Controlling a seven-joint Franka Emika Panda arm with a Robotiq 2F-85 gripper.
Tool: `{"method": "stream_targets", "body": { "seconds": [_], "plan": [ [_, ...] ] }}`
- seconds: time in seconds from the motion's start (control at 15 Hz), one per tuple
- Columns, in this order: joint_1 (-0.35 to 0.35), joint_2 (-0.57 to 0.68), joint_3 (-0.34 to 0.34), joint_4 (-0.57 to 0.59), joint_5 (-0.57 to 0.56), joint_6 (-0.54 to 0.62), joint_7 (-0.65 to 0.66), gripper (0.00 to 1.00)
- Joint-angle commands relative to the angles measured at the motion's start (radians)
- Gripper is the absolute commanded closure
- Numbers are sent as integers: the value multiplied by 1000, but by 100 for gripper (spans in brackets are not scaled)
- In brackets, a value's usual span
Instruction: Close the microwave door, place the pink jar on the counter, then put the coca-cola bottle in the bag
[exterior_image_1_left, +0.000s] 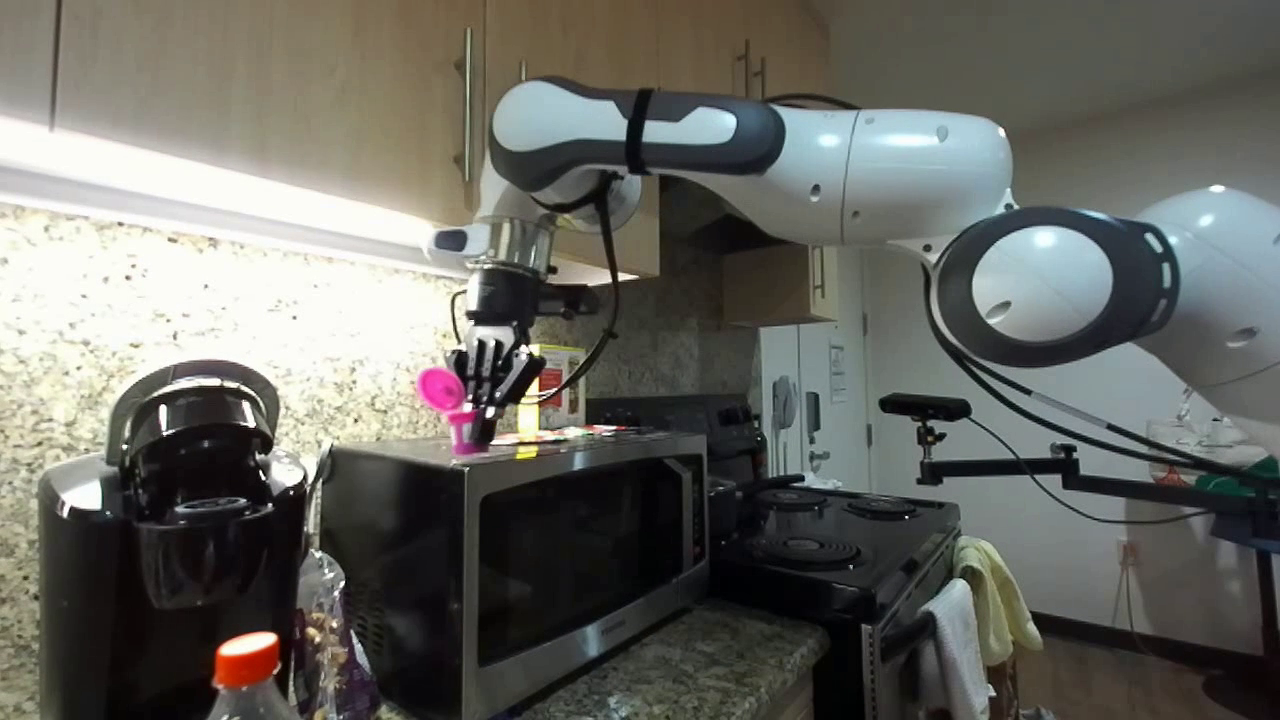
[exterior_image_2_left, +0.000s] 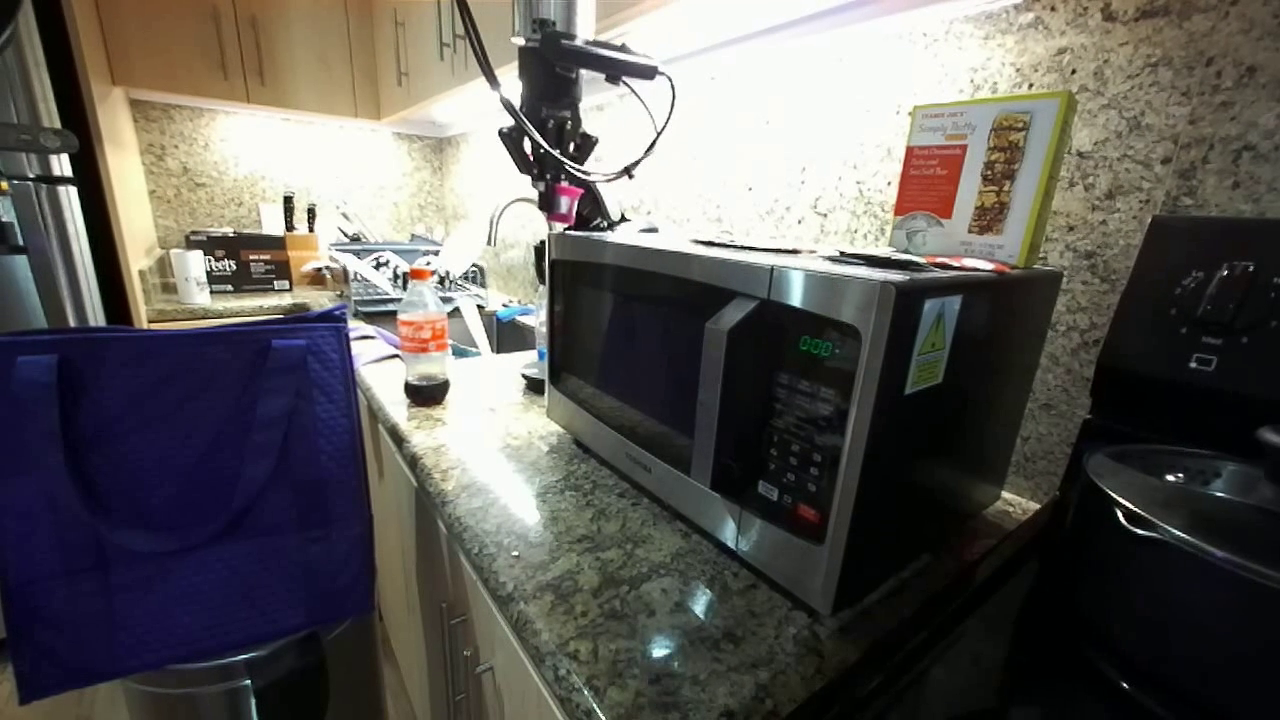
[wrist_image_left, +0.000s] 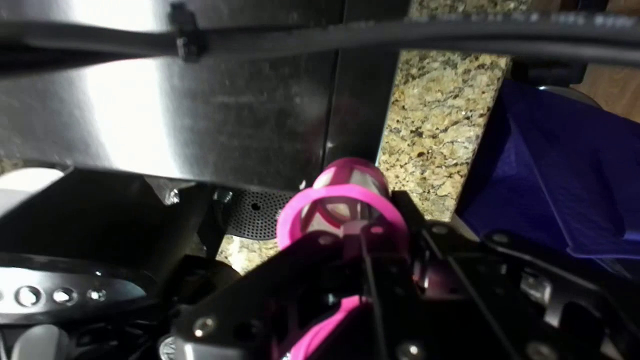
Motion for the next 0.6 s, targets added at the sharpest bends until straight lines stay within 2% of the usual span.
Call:
{"method": "stream_targets", "body": {
  "seconds": [0.0, 0.27, 0.33, 0.4, 0.53],
  "plan": [
    [105, -9, -12, -70, -72, 51, -9, 97],
    [206, 0, -21, -127, -147, 85, -18, 97],
    [221, 1, -22, -138, -156, 100, -12, 96],
    [202, 17, -11, -97, -124, 67, 0, 91],
    [225, 21, -17, -112, -136, 84, 0, 91]
  ]
}}
